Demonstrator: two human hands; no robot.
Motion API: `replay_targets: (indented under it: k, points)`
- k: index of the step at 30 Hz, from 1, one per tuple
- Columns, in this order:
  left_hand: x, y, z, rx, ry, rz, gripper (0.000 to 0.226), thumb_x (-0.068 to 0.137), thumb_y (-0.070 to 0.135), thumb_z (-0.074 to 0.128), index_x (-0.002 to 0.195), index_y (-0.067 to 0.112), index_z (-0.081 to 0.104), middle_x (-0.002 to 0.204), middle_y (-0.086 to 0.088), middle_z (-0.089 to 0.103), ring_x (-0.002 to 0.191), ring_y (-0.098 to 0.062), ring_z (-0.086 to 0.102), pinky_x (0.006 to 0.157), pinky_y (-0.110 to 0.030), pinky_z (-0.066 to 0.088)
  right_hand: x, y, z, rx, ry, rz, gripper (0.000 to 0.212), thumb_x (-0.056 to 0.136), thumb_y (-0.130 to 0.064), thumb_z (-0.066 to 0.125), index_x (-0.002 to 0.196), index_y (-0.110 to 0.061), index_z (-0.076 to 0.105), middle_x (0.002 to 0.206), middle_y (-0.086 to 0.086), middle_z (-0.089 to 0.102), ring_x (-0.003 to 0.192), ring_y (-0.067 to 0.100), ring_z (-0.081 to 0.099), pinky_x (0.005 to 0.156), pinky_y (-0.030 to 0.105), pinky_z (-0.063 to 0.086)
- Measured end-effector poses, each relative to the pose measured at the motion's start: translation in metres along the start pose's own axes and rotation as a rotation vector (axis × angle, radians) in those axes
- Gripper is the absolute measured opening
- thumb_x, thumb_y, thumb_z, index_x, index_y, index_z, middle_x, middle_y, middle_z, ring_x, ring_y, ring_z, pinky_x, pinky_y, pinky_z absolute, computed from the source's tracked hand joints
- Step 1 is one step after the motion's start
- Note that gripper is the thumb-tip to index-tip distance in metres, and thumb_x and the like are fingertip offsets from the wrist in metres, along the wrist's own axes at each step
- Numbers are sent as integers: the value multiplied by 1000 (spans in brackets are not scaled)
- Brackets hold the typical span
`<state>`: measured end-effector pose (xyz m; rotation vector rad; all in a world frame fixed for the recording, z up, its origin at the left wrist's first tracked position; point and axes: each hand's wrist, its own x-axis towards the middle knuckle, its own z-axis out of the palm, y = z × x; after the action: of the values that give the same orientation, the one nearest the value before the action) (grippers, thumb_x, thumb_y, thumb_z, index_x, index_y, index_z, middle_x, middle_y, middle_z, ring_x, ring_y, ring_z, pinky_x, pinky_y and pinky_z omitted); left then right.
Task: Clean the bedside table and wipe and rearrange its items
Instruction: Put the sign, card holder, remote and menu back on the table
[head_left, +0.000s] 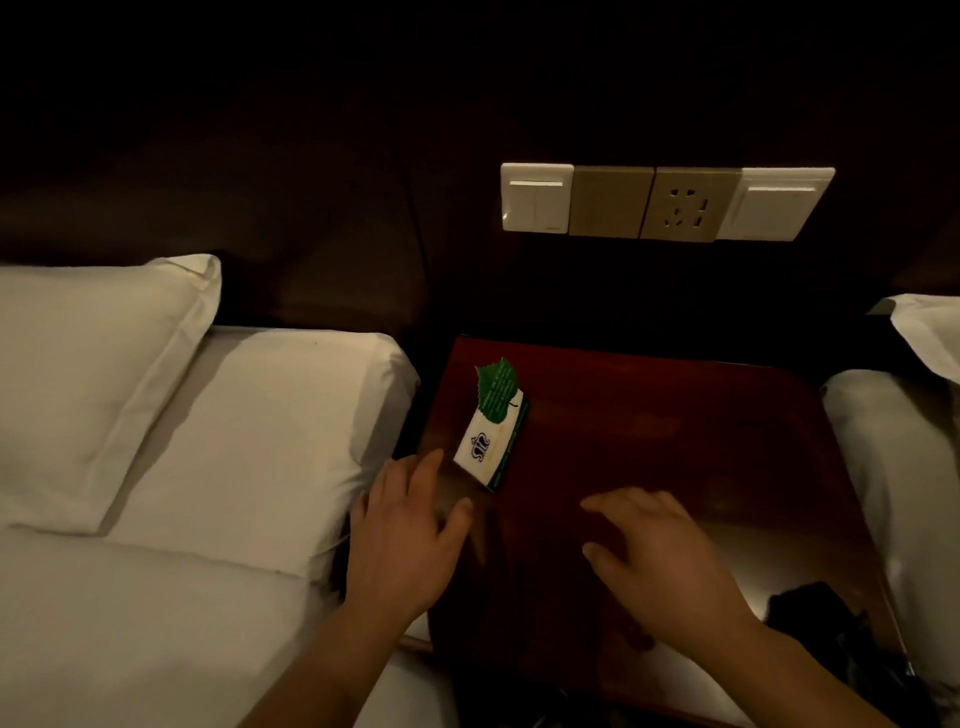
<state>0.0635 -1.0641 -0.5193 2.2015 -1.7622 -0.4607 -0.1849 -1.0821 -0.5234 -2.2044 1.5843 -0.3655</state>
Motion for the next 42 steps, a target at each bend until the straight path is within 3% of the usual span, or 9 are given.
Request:
replay_targets:
  k: [5, 8, 12, 16, 21, 29, 42]
  points:
    - [-43, -20, -15, 40, 58, -98, 66, 89, 57, 34, 150, 31, 33, 149, 0, 42, 139, -22, 36, 110, -50, 34, 5, -39, -6, -21, -36, -143, 44, 88, -46, 59, 131, -41, 51, 125, -21, 55, 112, 2, 44, 81, 15, 36]
    - [-72, -43, -22, 46, 88, -183, 63, 95, 53, 42, 152, 30, 29, 152, -1, 39, 144, -23, 30, 113, -51, 30, 7, -72, -2, -33, -83, -238, 45, 89, -44, 59, 133, -37, 51, 126, -17, 56, 112, 8, 46, 83, 19, 41]
    - [-107, -68, -39, 90, 112, -235, 64, 95, 57, 34, 153, 31, 25, 155, -1, 33, 148, -21, 22, 117, -51, 23, 2, -115, 11, -21, -125, -327, 46, 89, -42, 59, 134, -36, 51, 127, -15, 56, 113, 11, 46, 85, 21, 41]
    - [-145, -107, -62, 174, 104, -288, 64, 96, 58, 31, 154, 32, 20, 153, 1, 37, 145, -21, 28, 117, -50, 24, -12, -169, 31, 18, -157, -407, 42, 88, -35, 61, 130, -33, 56, 124, -12, 61, 110, 14, 50, 90, 26, 44]
    - [-195, -158, -89, 185, 143, -391, 64, 95, 55, 34, 154, 29, 24, 152, -3, 39, 144, -24, 31, 115, -49, 27, -32, -230, 60, 46, -208, -480, 39, 89, -39, 59, 127, -35, 58, 113, -15, 63, 98, 7, 47, 76, 20, 38]
    - [-291, -244, -120, 197, 150, -540, 63, 94, 52, 34, 153, 30, 22, 155, -1, 35, 146, -22, 26, 117, -49, 25, -89, -345, 116, 60, -280, -577, 34, 91, -38, 59, 125, -36, 58, 117, -16, 64, 110, 10, 53, 90, 28, 46]
    - [-501, -397, -160, 76, 238, -935, 61, 96, 49, 41, 152, 25, 33, 151, -4, 44, 137, -23, 40, 113, -41, 32, -210, -530, 234, 91, -534, -802, 29, 90, -36, 61, 119, -35, 61, 104, -16, 65, 93, 4, 58, 77, 20, 42]
